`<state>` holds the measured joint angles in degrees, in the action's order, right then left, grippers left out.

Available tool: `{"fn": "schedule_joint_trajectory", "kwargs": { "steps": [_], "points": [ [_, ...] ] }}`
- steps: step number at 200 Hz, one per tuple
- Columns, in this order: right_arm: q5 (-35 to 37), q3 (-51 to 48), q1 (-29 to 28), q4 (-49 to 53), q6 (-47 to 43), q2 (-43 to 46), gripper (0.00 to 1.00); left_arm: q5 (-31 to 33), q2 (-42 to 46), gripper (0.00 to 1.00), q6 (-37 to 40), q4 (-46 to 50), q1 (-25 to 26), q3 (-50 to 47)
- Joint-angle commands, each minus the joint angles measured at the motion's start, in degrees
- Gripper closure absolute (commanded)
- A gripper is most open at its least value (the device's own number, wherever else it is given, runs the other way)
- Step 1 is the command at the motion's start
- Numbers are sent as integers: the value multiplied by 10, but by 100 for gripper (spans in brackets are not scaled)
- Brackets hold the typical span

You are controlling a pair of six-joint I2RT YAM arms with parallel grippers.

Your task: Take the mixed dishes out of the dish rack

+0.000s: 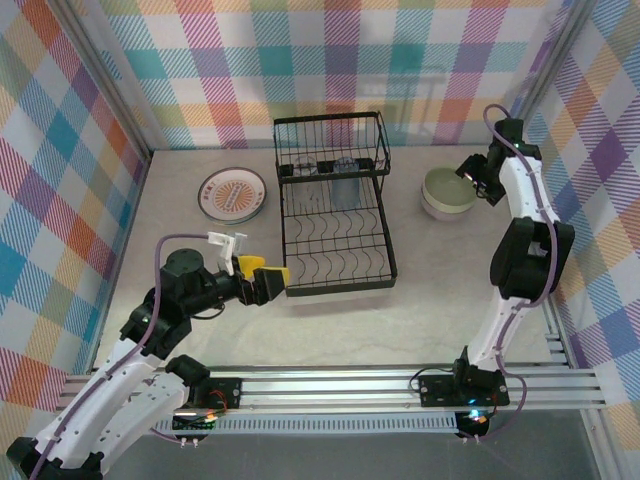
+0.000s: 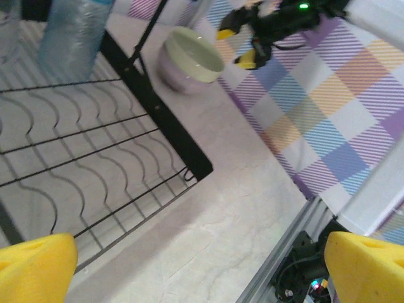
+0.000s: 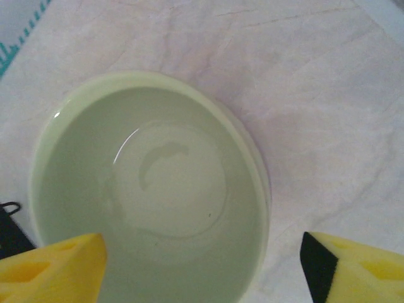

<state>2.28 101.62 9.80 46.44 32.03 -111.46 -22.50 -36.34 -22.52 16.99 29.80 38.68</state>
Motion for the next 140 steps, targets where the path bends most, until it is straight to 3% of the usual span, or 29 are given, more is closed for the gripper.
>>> {"fn": "schedule_joint_trajectory", "kwargs": {
  "steps": [1,40,55,83,111,140],
  "points": [
    [-22,-59,2,-42,9,70,13,56,-23,0,-39,64,-6,37],
    [-35,-177,-2,-102,6,188,4,74,-44,0,-66,124,-6,51],
    [-38,-221,-6,-115,3,237,0,127,-42,0,-101,155,-6,47],
    [-52,-316,-14,-151,2,337,1,126,-55,0,-125,203,-6,58],
    [-61,-401,-35,-177,3,443,1,82,-18,0,-147,135,-7,13],
    [-58,-456,-73,-183,-5,541,1,130,-42,0,-133,179,-7,19]
  ]
}}
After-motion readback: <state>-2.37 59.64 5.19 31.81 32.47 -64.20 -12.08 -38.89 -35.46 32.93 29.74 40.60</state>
